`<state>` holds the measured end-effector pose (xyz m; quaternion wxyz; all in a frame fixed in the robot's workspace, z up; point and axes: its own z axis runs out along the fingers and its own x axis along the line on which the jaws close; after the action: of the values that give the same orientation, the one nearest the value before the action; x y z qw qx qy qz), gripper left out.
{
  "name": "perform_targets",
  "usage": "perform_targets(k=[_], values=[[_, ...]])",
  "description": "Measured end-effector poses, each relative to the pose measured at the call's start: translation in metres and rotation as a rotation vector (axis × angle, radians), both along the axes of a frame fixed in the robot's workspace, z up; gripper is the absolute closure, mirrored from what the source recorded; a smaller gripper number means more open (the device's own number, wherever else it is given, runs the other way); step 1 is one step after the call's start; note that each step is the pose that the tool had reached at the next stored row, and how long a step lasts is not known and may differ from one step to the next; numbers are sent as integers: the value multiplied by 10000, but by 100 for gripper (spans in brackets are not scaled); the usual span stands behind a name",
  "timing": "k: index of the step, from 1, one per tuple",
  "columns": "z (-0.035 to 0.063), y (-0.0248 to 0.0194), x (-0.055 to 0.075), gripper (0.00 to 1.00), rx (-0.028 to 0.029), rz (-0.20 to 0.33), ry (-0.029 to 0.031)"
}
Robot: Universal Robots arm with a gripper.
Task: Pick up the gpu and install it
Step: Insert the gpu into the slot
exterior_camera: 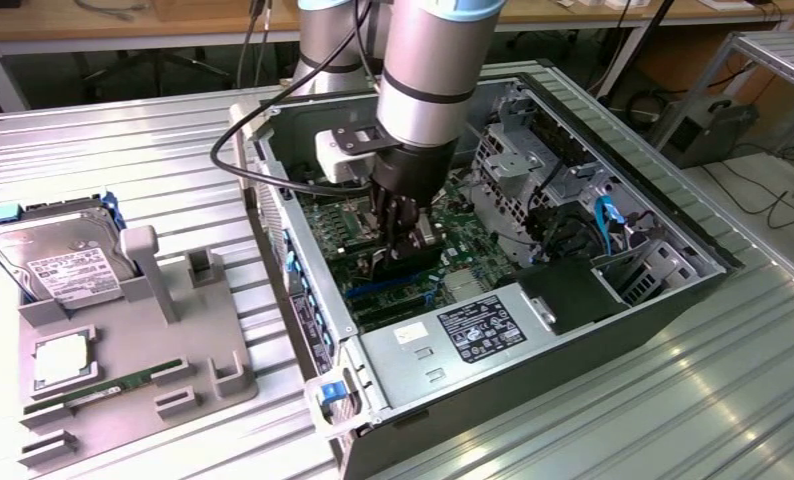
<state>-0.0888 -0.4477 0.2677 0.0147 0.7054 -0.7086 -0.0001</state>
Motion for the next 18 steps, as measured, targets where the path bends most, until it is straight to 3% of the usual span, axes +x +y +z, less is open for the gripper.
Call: perform_targets(k=[18], values=[[-69,10,0,74,0,0,0]])
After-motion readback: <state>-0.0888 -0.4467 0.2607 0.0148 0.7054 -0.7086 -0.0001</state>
